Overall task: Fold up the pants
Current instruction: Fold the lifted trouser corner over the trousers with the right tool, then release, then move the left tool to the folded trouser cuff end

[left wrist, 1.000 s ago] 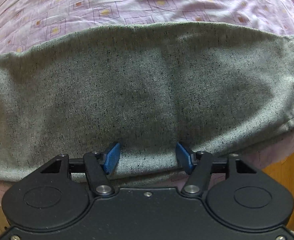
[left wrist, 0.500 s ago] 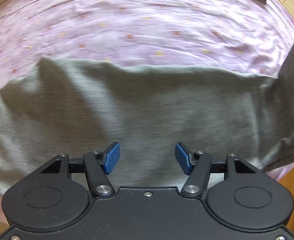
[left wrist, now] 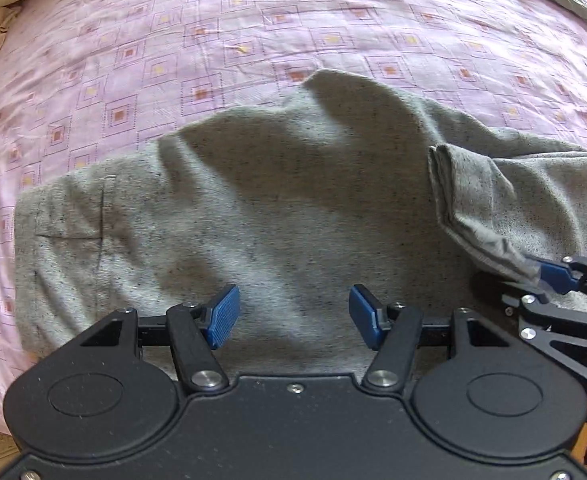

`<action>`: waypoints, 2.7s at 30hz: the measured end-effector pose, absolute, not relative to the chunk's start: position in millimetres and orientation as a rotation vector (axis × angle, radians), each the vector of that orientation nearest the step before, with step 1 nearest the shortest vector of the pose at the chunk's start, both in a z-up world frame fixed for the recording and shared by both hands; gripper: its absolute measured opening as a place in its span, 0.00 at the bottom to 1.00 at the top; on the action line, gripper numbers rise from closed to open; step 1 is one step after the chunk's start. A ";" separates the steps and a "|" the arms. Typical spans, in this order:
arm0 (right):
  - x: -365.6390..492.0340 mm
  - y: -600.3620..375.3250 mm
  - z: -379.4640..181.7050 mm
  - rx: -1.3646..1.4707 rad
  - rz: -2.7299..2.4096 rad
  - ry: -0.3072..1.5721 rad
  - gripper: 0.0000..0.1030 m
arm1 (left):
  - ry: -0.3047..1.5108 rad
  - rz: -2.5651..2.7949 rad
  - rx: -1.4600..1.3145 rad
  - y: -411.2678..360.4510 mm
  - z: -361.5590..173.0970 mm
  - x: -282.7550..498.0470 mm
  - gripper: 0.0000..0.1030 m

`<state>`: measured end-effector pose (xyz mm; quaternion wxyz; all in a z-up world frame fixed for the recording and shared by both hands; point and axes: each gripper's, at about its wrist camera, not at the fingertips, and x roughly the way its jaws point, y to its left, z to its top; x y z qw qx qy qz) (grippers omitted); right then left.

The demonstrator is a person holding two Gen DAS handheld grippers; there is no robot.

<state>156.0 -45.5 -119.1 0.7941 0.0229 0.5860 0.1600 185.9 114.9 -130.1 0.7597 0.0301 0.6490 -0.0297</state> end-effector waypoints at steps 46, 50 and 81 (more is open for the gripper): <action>210.1 -238.2 -150.3 0.212 0.176 1.309 0.07 | 1.556 0.079 -0.004 29.1 -157.6 148.7 0.72; 211.0 -239.1 -150.3 0.214 0.187 1.302 0.07 | 1.521 0.069 0.020 20.6 -144.5 149.2 0.71; 184.6 8.4 -111.2 0.188 0.298 1.139 0.08 | 1.353 0.139 0.040 303.5 -98.2 147.3 0.68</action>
